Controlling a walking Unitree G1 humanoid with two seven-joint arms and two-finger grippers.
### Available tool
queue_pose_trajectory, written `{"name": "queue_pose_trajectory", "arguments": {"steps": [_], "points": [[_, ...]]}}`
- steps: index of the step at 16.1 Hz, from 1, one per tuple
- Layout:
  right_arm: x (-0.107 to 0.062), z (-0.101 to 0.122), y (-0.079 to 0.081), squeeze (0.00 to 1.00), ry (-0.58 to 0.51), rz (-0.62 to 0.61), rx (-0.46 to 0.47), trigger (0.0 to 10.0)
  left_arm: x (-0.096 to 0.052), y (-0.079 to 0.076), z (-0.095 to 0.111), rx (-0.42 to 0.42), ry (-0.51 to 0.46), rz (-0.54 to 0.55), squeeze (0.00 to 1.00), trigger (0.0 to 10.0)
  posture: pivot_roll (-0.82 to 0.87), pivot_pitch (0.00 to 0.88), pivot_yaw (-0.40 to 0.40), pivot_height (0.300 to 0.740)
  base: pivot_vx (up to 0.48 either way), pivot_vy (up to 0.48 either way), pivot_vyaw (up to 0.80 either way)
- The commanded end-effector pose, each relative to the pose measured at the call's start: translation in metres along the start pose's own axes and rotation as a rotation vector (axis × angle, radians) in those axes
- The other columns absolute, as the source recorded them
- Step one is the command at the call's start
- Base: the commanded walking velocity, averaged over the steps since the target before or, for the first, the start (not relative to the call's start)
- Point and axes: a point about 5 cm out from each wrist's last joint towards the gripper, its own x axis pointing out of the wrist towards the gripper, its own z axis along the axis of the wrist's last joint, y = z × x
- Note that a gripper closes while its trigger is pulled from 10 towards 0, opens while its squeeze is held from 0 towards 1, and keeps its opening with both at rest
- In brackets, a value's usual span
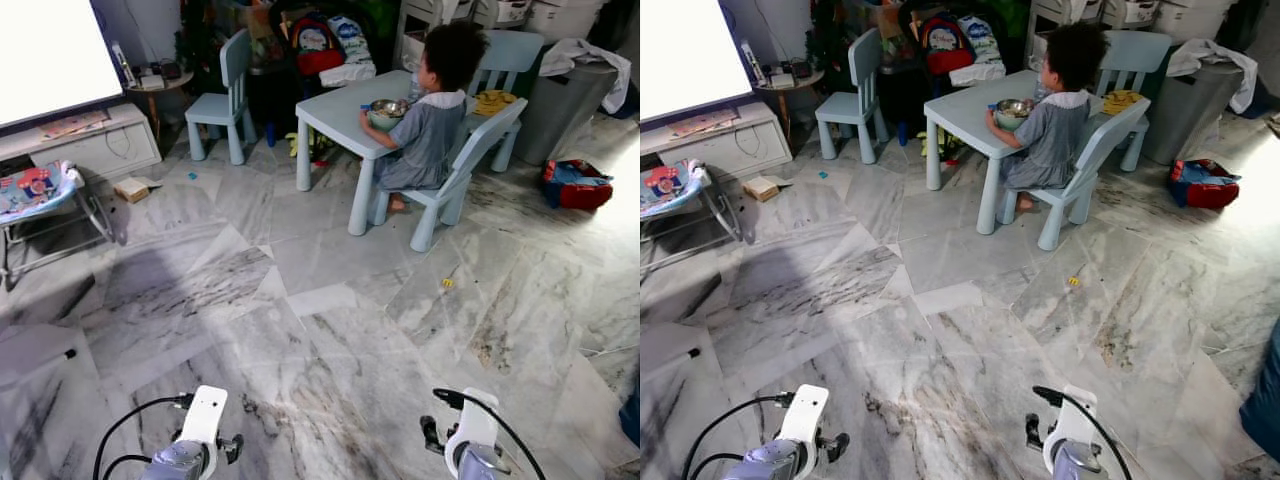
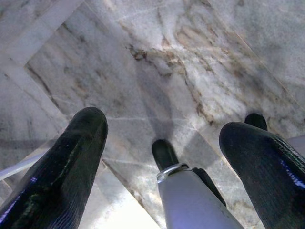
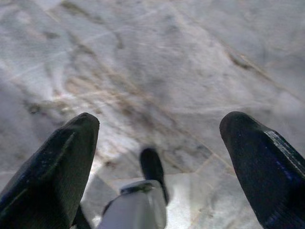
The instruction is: Hang keys on a hook
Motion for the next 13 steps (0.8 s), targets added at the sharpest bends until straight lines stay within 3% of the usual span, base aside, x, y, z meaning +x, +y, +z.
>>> {"name": "queue_pose_trajectory", "arguments": {"steps": [1,3,6,8,9,10,13], "points": [[0.0,0.004,0.0,0.0,-0.003,0.035,-0.02,10.0,0.0,-0.001,0.004,-0.018,-0.022,-0.011,0.0,10.0,-0.07,0.0,-0.009,0.74,0.0,0.0,0.0],[0.001,0.008,-0.002,0.0,-0.033,0.006,-0.03,10.0,0.0,-0.001,0.006,-0.066,-0.045,0.0,0.0,10.0,-0.07,0.0,-0.011,0.74,0.0,0.0,0.0],[0.0,0.017,-0.006,0.0,-0.135,-0.053,-0.007,10.0,0.0,-0.001,0.01,-0.075,-0.078,0.013,0.0,10.0,-0.08,0.0,-0.005,0.74,0.0,0.0,0.0],[-0.001,0.025,-0.006,0.0,-0.172,-0.06,-0.103,10.0,0.001,0.0,0.013,-0.068,-0.09,0.017,0.0,10.0,-0.08,0.0,0.0,0.74,0.0,0.0,0.0],[-0.004,0.094,-0.03,0.0,-0.304,-0.086,-0.195,10.0,0.001,0.0,0.015,-0.065,-0.096,0.017,0.0,10.0,-0.07,0.0,-0.001,0.74,0.0,0.0,0.0],[-0.011,0.135,-0.04,0.0,-0.382,-0.106,-0.249,10.0,0.001,-0.001,0.016,-0.065,-0.101,0.015,0.0,10.0,-0.07,0.0,-0.003,0.74,0.0,0.0,0.0],[-0.017,0.167,-0.031,0.0,-0.438,-0.085,-0.329,10.0,0.001,0.0,0.018,-0.061,-0.113,0.023,0.0,10.0,-0.07,0.0,-0.007,0.74,0.0,0.0,0.0]]}}
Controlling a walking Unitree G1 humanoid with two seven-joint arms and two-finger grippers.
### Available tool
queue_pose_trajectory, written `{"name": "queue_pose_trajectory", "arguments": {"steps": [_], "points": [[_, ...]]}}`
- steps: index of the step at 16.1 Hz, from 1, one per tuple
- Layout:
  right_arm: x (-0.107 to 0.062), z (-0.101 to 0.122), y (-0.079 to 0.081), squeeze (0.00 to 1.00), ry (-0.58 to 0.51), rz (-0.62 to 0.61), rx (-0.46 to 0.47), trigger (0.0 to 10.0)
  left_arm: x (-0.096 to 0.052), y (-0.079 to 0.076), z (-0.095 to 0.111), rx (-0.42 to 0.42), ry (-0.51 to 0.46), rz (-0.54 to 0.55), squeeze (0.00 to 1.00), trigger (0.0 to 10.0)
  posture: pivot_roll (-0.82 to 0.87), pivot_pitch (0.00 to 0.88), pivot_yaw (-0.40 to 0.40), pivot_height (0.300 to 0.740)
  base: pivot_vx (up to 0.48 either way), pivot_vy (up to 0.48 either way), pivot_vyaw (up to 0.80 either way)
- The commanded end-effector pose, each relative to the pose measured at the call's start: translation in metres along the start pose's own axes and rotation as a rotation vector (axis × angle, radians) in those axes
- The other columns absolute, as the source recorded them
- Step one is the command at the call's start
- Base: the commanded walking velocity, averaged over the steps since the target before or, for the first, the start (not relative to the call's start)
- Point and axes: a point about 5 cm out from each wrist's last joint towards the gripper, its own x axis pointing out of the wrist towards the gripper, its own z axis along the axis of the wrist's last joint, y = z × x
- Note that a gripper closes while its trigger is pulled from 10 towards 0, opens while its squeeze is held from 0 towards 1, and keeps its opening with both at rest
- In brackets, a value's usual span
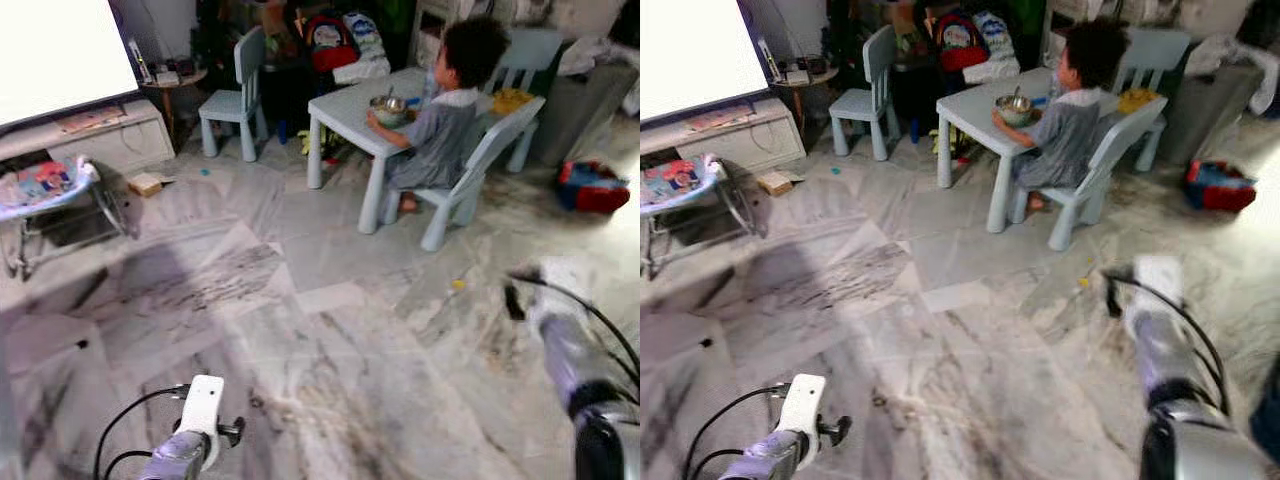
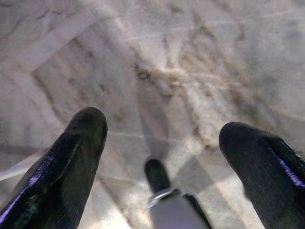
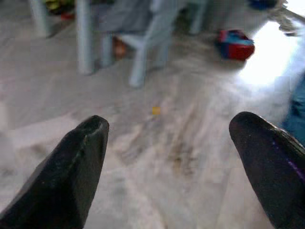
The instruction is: Hang keys on a hook
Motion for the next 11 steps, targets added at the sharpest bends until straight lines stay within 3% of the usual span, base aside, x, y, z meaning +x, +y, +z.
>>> {"name": "queue_pose_trajectory", "arguments": {"steps": [1,3,6,7,11], "points": [[-0.005,-0.026,0.012,0.0,0.106,0.042,-0.009,10.0,0.0,0.002,0.004,0.001,-0.013,0.013,0.0,10.0,-0.08,0.0,-0.007,0.74,0.0,0.0,0.0],[-0.008,-0.037,0.016,0.0,0.154,0.051,0.046,10.0,0.0,0.004,0.004,0.015,-0.007,0.011,0.0,10.0,-0.08,0.0,0.005,0.74,0.0,0.0,0.0],[-0.027,-0.085,0.033,0.0,0.315,0.063,0.084,10.0,0.0,0.004,0.003,0.04,0.01,0.004,0.0,10.0,-0.06,0.0,0.013,0.74,0.0,0.0,0.0],[-0.043,-0.113,0.05,0.0,0.417,0.115,0.084,10.0,0.0,0.005,0.002,0.042,0.024,0.01,0.0,10.0,-0.05,0.0,0.014,0.74,0.0,0.0,0.0],[-0.07,-0.146,0.09,0.0,0.519,0.258,0.098,10.0,0.0,0.006,-0.002,0.053,0.082,-0.006,0.0,10.0,-0.03,0.0,0.002,0.74,0.0,0.0,0.0]]}}
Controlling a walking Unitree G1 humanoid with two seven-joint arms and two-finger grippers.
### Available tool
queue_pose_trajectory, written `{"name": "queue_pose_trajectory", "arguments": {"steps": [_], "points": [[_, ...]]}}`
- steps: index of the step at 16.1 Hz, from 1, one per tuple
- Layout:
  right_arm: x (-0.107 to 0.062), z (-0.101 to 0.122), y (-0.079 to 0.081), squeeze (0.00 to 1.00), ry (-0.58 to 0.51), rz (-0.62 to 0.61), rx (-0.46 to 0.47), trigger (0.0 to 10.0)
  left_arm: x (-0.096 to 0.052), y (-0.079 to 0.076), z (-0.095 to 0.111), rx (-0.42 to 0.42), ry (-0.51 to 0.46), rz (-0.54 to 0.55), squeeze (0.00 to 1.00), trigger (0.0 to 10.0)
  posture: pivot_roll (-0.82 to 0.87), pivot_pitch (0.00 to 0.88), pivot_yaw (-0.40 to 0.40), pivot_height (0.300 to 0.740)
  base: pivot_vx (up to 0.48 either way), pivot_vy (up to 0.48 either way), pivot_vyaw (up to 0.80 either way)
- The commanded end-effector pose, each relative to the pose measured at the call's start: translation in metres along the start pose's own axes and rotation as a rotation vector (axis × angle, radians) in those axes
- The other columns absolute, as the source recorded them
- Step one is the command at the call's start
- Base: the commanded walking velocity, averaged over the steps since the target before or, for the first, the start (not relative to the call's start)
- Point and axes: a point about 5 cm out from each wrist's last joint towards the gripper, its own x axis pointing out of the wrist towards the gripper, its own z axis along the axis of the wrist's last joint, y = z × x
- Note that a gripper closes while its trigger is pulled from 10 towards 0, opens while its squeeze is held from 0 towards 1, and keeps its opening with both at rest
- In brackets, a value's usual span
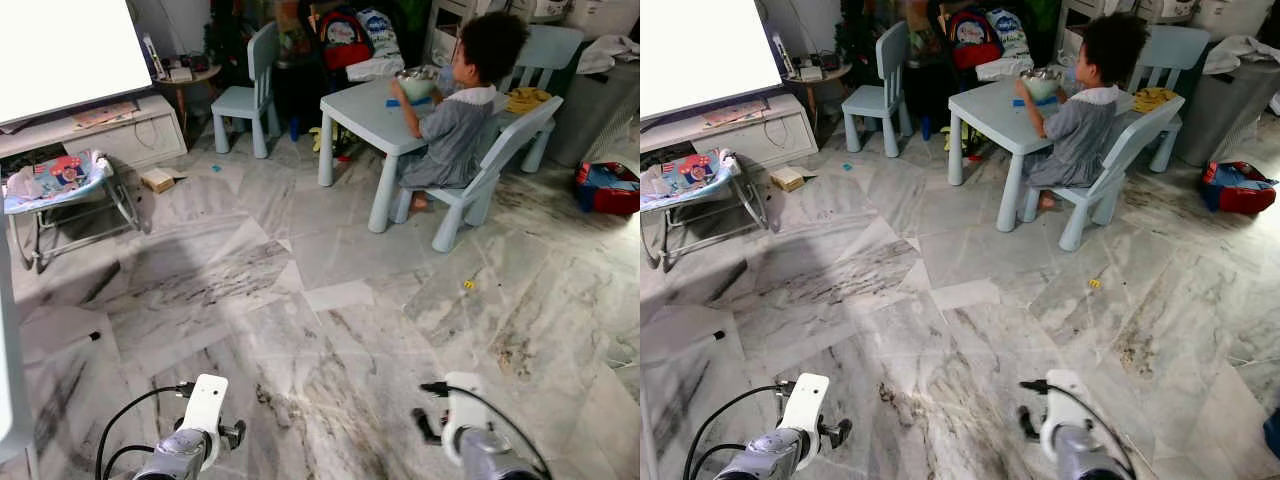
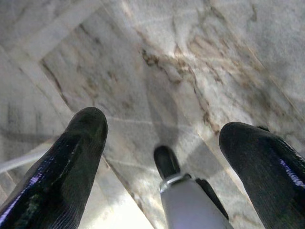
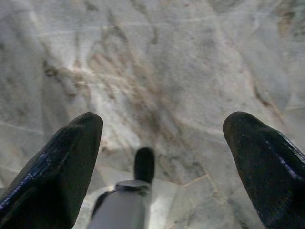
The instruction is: Hang keys on a hook
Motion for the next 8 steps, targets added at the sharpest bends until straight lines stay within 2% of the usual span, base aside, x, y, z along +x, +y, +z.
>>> {"name": "queue_pose_trajectory", "arguments": {"steps": [1,4,8], "points": [[0.0,0.001,0.001,0.0,-0.013,0.006,0.015,10.0,0.0,0.002,-0.001,-0.002,0.019,-0.007,0.0,10.0,-0.02,0.0,0.0,0.74,0.0,0.0,0.0],[0.0,-0.002,0.003,0.0,-0.007,0.002,0.078,10.0,0.0,0.001,-0.003,0.016,0.046,-0.027,0.0,10.0,-0.03,0.0,-0.006,0.74,0.0,0.0,0.0],[-0.004,-0.021,-0.008,0.0,0.028,-0.045,0.187,10.0,0.0,0.0,-0.004,0.038,0.059,-0.044,0.0,10.0,-0.07,0.0,0.009,0.74,0.0,0.0,0.0]]}}
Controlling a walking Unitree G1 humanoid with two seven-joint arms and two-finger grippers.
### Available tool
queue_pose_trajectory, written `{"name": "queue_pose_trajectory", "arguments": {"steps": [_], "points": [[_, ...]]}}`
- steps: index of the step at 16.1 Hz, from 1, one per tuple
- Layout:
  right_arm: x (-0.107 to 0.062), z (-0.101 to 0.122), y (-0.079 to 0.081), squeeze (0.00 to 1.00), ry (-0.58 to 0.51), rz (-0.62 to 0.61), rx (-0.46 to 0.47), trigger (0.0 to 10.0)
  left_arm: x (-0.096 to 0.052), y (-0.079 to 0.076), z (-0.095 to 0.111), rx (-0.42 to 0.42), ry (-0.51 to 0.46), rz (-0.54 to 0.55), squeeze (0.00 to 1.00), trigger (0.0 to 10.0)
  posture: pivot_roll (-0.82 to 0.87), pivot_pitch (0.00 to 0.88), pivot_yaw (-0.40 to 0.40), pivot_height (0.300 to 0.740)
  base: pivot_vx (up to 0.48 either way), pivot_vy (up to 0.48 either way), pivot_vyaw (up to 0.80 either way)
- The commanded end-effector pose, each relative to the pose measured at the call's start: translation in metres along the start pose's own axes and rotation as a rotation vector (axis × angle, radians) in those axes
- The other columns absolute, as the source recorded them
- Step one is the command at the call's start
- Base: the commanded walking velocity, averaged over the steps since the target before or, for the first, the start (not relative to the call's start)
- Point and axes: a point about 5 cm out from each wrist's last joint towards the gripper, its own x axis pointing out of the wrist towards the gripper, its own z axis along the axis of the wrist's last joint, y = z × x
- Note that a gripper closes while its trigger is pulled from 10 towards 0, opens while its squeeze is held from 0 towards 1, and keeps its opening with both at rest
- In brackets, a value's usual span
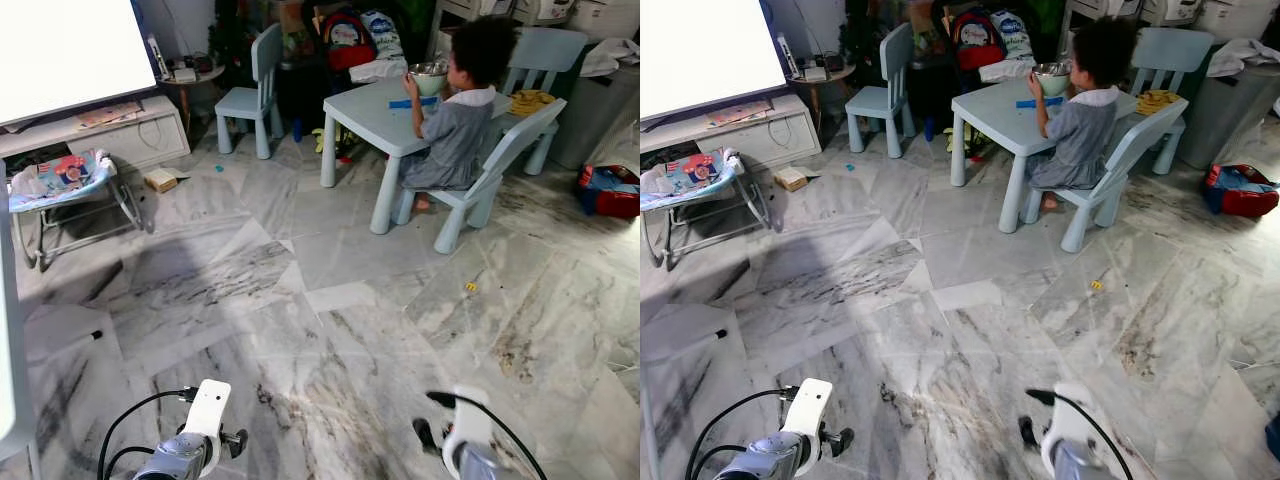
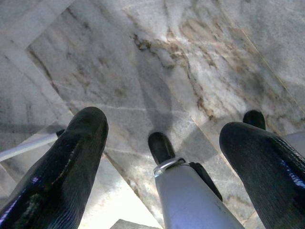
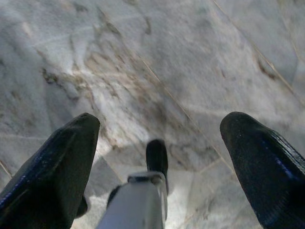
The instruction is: Hang keys on a hook
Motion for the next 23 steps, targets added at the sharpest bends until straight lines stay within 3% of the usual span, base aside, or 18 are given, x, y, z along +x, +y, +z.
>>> {"name": "queue_pose_trajectory", "arguments": {"steps": [1,9,12,16,23], "points": [[0.0,-0.001,-0.002,0.0,0.007,-0.001,0.028,10.0,-0.001,0.003,0.0,0.008,0.01,0.0,0.0,10.0,-0.07,0.0,0.009,0.74,0.0,0.0,0.0],[0.0,0.008,0.003,0.0,0.011,0.106,0.041,10.0,-0.001,0.005,-0.002,0.012,0.017,0.024,0.0,10.0,-0.05,0.0,0.001,0.74,0.0,0.0,0.0],[0.002,-0.002,0.026,0.0,0.018,0.124,0.022,10.0,-0.001,0.005,-0.002,0.024,0.019,0.023,0.0,10.0,-0.06,0.0,0.007,0.74,0.0,0.0,0.0],[0.002,0.008,0.008,0.0,-0.01,0.017,-0.069,10.0,-0.001,0.005,-0.002,0.027,0.02,0.026,0.0,10.0,-0.06,0.0,0.005,0.74,0.0,0.0,0.0],[0.002,0.004,0.012,0.0,0.001,0.025,-0.126,10.0,-0.001,0.004,-0.002,0.03,0.022,0.022,0.0,10.0,-0.06,0.0,0.0,0.74,0.0,0.0,0.0]]}}
